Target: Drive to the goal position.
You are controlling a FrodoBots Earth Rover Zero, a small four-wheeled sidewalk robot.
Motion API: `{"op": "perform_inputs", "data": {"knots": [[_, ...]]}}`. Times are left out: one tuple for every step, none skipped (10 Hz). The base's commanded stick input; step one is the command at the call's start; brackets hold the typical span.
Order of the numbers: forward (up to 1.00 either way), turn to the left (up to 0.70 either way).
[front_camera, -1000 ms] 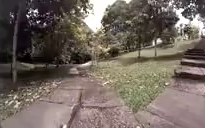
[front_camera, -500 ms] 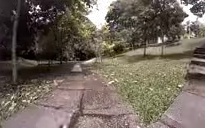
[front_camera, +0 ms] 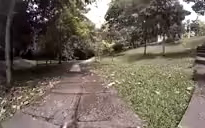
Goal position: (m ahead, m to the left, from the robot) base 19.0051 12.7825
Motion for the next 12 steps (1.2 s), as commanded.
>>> {"op": "perform_inputs", "data": {"knots": [[0.5,0.14],[0.5,0.0],[0.5,0.16],[0.5,0.39],[0.5,0.49],[0.5,0.5],[0.5,0.46],[0.5,0.25],[0.5,0.03],[0.5,0.0],[0.5,0.0],[0.5,0.0]]}}
